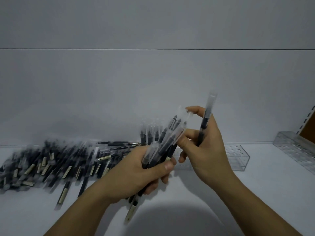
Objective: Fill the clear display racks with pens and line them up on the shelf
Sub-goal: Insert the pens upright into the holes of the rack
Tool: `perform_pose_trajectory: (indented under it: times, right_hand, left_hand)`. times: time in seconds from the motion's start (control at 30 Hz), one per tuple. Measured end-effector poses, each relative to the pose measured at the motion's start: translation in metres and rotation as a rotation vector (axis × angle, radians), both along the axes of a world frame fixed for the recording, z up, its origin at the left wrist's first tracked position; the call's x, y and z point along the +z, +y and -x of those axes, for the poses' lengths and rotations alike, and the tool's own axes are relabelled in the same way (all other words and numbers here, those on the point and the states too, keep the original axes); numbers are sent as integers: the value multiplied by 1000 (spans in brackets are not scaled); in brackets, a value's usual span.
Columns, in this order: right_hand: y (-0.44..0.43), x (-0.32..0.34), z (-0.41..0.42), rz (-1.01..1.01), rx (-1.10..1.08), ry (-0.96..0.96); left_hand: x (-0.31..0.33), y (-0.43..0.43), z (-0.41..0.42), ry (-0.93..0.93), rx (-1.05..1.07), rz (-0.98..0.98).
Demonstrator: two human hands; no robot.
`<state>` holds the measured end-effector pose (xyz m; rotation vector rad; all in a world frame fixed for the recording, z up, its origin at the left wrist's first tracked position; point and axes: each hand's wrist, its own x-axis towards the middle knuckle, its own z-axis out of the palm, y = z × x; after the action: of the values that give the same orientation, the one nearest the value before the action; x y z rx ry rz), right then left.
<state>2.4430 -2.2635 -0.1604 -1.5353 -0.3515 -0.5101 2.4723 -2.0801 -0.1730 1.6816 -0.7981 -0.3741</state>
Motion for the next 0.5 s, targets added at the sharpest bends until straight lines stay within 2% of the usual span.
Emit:
perform_pose_trajectory:
  times: [0.1,0.2,0.33,0.5]
  right_hand:
    - [1,0,0,5,30,-37]
    - [-1,-1,-2,55,-12,-59]
    - [-6,-5,-7,-13,-94,25]
    - [-19,-11,-16,-46,-155,127]
  left_hand:
    - [-1,-5,0,-70,11,7]
    - [-1,-8,0,-145,114,94]
    - [-6,0,-10,-239,301,224]
    - [-17,4,-15,-227,389,261]
